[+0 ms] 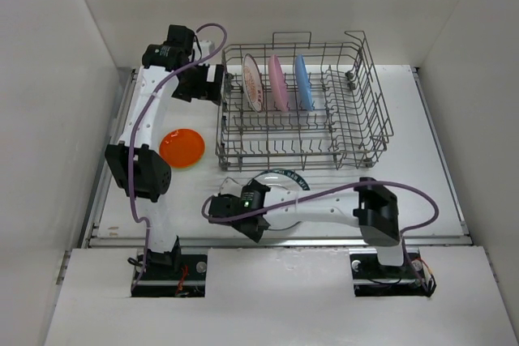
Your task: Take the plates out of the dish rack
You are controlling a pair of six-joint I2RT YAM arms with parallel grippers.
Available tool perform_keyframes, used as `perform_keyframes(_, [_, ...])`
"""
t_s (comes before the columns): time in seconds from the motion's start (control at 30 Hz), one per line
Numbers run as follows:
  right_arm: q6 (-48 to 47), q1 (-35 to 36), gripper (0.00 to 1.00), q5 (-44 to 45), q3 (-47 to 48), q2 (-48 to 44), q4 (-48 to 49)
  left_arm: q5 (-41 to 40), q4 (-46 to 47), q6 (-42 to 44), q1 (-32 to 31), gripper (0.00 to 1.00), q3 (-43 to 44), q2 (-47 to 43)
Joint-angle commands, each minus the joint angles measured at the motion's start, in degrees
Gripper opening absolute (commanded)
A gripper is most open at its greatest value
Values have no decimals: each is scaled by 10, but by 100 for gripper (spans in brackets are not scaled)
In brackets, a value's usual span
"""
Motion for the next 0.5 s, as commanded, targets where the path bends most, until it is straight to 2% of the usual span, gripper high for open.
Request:
perform_keyframes(0.0, [-7,1,93,-36,41,-60,13,24,-13,28,-21,98,21,-32])
perform_keyframes(0.13, [-14,-18,93,-99,35,-126,71,24,2,56,-51,99,32,-24])
perform_keyframes(0.17, [-21,-24,95,-117,29,-144,92,24,2,63,-64,99,45,-24])
perform_keyframes(0.2, [-21,-31,95,-155,20,-162,142,16,2,76,-72,99,54,-14])
perform_keyframes(0.33, [-21,-112,96,-231,-29,-241,247,-36,13,69,-96,99,101,30])
perform_keyframes(0.43, [5,-163,96,-218,-35,-287,255,-57,37,33,-101,99,124,64])
perform_keyframes(0.47, [12,-199,96,-199,-35,-309,255,-57,48,21,-101,99,124,69])
